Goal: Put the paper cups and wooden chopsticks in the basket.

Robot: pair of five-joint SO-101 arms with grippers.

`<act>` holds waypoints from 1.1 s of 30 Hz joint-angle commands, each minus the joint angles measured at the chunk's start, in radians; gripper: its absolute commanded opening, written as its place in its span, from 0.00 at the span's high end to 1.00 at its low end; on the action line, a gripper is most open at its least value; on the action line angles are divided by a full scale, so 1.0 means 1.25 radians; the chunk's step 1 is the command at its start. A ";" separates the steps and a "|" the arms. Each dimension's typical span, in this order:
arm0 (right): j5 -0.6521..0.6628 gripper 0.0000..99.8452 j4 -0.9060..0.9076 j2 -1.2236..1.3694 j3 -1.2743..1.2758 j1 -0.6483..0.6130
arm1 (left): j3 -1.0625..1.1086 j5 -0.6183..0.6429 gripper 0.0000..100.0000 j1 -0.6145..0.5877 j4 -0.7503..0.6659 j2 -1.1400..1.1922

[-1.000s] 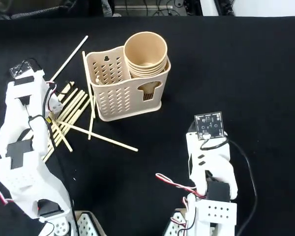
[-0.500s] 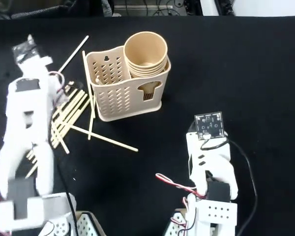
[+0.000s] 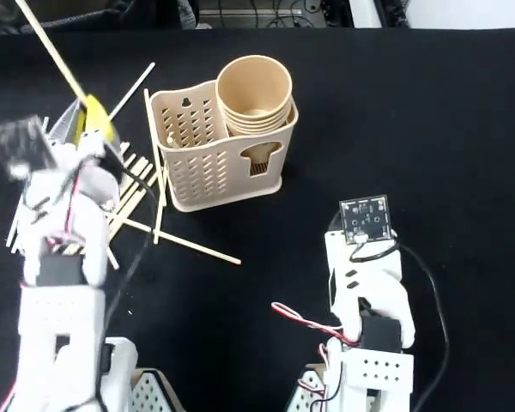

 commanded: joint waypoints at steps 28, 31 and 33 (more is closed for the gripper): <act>0.022 0.99 -0.017 -0.009 -0.001 -0.010 | -0.225 0.077 0.79 0.060 0.454 0.015; 0.022 0.99 -0.017 -0.009 -0.001 -0.010 | -0.272 0.182 0.79 -0.064 0.613 0.022; 0.022 0.99 -0.017 -0.009 -0.001 -0.010 | -0.265 0.232 0.79 -0.134 0.663 0.058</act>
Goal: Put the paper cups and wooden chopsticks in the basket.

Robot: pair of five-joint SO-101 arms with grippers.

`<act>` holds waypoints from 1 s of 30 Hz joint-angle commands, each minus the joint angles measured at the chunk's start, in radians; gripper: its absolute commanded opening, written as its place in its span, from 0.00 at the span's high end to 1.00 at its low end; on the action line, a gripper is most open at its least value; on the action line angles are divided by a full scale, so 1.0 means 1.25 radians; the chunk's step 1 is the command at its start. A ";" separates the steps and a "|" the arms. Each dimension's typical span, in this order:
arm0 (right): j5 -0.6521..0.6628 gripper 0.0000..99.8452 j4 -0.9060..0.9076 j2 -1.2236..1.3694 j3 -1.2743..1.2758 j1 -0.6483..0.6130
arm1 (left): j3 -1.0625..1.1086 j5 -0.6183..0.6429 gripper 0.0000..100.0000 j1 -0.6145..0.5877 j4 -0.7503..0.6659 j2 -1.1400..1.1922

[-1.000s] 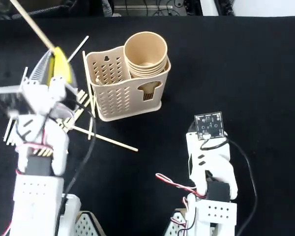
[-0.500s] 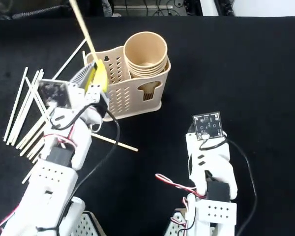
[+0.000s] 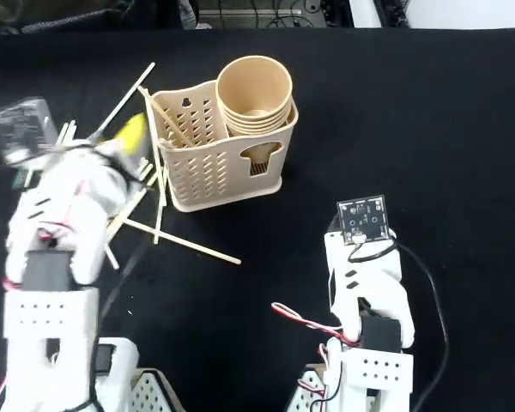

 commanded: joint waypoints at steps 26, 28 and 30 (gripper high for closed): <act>0.006 0.99 -0.016 -0.009 -0.004 -0.010 | -0.165 0.196 0.82 -0.064 0.157 0.761; 0.006 0.99 -0.016 -0.009 -0.004 -0.010 | -0.168 0.194 0.87 -0.064 0.152 0.761; 0.006 0.99 -0.016 -0.009 -0.004 -0.010 | -0.179 0.171 0.92 -0.064 0.145 0.760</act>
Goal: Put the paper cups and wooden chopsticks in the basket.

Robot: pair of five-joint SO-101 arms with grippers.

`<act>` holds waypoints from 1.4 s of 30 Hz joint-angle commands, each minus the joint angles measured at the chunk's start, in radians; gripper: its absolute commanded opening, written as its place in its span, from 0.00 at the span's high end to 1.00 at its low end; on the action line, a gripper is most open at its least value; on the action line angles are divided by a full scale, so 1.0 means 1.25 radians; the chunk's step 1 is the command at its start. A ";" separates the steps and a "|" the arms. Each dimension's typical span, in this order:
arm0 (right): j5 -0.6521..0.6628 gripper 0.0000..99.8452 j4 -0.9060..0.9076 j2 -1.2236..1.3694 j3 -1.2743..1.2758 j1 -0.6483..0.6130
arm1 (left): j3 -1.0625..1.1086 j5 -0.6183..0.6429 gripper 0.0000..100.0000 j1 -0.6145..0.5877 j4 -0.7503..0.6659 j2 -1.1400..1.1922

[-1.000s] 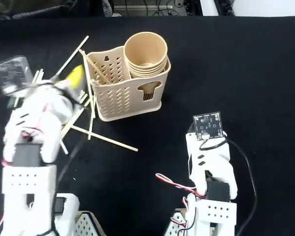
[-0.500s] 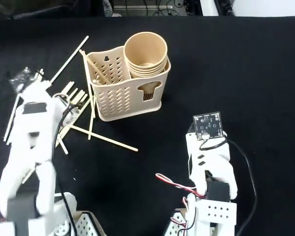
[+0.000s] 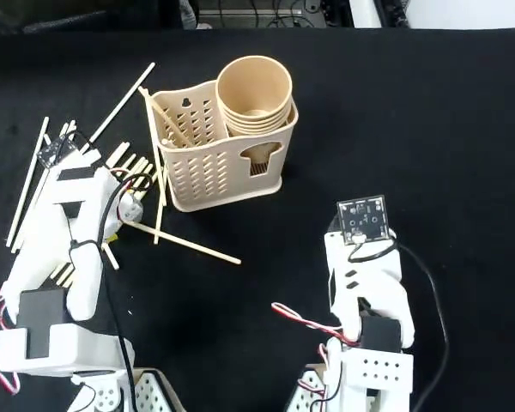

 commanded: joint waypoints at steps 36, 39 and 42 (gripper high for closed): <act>0.006 0.99 -0.015 -0.009 -0.004 -0.010 | -0.046 -0.075 0.88 0.004 -0.009 0.072; 0.006 0.99 -0.014 -0.009 -0.004 -0.010 | -0.071 -0.075 0.88 0.004 -0.002 0.109; 0.006 0.99 -0.014 -0.009 -0.004 -0.010 | -0.080 -0.075 0.88 0.003 -0.001 0.125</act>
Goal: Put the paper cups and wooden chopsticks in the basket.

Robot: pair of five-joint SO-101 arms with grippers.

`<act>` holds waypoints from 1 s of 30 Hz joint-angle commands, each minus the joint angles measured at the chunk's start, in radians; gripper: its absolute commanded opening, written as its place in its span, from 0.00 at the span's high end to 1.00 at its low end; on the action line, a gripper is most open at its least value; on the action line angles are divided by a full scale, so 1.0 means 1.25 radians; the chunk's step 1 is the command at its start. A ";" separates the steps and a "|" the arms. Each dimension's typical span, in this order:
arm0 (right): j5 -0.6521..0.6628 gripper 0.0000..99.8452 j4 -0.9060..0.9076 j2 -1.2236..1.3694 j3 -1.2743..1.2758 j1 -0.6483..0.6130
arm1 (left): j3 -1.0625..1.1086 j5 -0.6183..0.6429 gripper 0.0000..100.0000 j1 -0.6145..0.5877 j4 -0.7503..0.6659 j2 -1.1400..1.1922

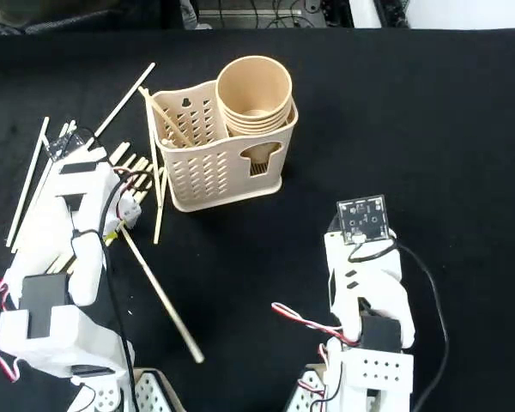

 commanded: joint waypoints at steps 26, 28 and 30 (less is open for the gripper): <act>0.006 0.99 -0.015 -0.009 -0.004 -0.010 | -0.177 -0.114 0.97 0.009 0.117 -0.241; 0.006 0.99 -0.015 -0.009 -0.004 -0.010 | -0.226 -0.139 0.97 0.009 0.134 -0.281; 0.006 0.99 -0.015 -0.009 -0.004 -0.010 | -0.290 -0.177 0.97 0.008 0.150 -0.317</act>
